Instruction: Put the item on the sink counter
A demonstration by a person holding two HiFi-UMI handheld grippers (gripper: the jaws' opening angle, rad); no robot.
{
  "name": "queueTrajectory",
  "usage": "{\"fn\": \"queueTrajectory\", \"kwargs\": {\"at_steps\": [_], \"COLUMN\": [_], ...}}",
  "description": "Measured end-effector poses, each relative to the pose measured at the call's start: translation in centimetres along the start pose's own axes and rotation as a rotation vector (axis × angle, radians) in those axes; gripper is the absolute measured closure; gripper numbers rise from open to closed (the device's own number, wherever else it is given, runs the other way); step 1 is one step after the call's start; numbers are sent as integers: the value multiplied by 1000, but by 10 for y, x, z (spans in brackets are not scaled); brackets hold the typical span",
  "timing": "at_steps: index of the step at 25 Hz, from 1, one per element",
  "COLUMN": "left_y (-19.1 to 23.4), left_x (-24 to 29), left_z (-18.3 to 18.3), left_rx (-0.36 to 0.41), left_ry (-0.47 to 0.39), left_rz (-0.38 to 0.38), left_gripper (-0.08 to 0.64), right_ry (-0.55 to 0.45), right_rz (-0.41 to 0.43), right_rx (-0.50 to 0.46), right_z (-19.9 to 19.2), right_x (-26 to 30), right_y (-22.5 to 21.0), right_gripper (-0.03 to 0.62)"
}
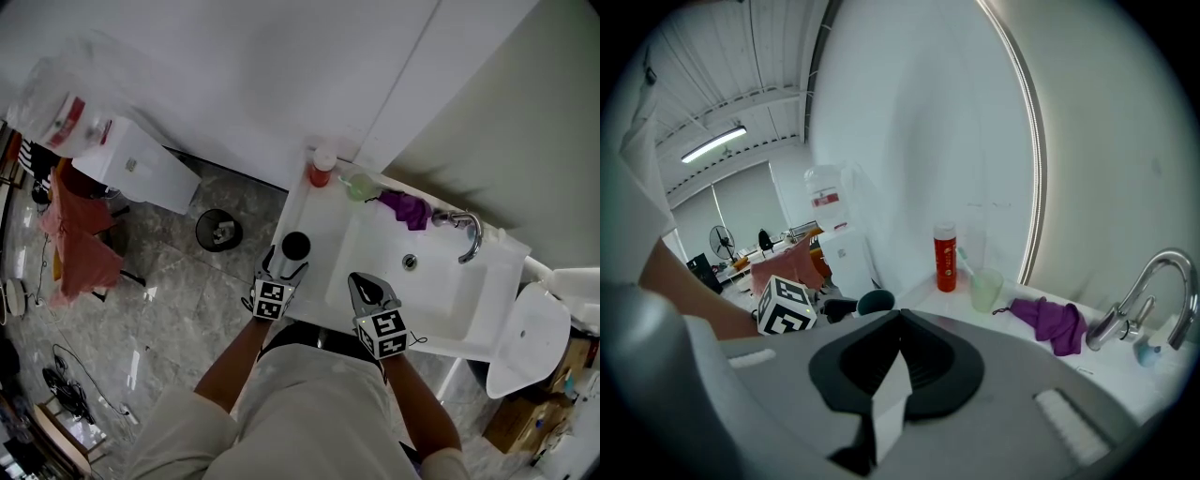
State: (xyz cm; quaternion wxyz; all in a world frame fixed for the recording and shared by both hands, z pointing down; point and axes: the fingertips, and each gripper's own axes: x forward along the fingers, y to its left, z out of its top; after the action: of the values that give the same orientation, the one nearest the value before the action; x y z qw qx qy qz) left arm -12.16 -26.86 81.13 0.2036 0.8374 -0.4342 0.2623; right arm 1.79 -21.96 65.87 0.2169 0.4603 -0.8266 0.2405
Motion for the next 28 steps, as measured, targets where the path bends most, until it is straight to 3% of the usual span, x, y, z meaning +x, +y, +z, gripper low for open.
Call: {"fn": "queueTrajectory", "kwargs": {"at_steps": [5, 15, 23, 28], "left_y": [-6, -47, -89, -113], "left_x": [-21, -85, -146, -187], "left_z": [5, 8, 28, 43], "left_rx": [-19, -142, -118, -84], "left_ry": [-15, -45, -119, -179], "left_rz": [28, 82, 102, 116], "left_gripper": [150, 150, 153, 202], "right_ry": [-9, -43, -99, -133], "right_rz": [4, 41, 76, 86], "right_rx": [-5, -3, -14, -13], "right_z": [-2, -16, -25, -31], "right_x": [-11, -63, -116, -146], "right_y": [1, 18, 45, 59], "right_gripper": [581, 581, 581, 581]}}
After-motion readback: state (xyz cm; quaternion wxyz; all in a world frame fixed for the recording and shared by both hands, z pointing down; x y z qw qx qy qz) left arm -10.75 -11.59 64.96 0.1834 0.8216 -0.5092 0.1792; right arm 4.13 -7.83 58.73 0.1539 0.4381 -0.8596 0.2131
